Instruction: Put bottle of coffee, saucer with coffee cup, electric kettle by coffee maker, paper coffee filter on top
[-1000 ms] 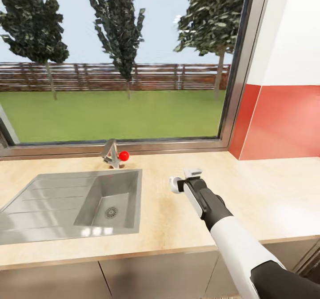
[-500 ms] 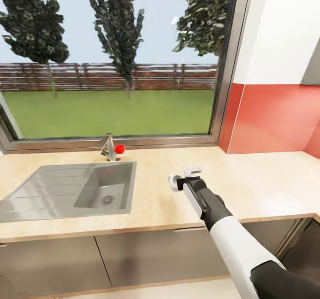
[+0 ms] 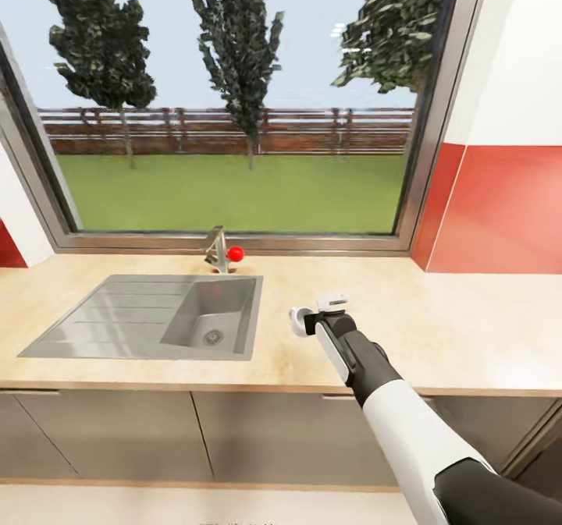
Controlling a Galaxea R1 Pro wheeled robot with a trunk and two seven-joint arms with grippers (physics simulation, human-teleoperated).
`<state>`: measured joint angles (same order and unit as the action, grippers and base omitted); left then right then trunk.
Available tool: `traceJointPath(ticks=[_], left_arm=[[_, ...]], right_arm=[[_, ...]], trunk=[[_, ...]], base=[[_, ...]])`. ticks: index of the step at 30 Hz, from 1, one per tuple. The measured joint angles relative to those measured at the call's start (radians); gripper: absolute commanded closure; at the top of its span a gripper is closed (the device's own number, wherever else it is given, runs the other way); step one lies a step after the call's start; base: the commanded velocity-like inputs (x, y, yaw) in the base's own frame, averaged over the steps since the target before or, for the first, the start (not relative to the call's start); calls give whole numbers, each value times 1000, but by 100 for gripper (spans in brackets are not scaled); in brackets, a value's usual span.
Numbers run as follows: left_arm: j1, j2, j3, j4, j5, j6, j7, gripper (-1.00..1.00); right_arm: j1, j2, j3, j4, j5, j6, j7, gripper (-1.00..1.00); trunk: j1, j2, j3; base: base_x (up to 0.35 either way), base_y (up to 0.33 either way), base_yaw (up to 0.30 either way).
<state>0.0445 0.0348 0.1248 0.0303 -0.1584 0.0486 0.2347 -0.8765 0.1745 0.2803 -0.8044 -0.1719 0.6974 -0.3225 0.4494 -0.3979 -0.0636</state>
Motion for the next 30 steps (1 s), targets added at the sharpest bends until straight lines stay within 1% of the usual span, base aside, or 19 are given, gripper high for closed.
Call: traceJointPath(ticks=[30], left_arm=[[-1,-3,2,-2,0,-1,0,-100]], right_arm=[[0,0,0,0,0,0,0,100]], trunk=[[0,0,-26]], base=[[0,0,233]])
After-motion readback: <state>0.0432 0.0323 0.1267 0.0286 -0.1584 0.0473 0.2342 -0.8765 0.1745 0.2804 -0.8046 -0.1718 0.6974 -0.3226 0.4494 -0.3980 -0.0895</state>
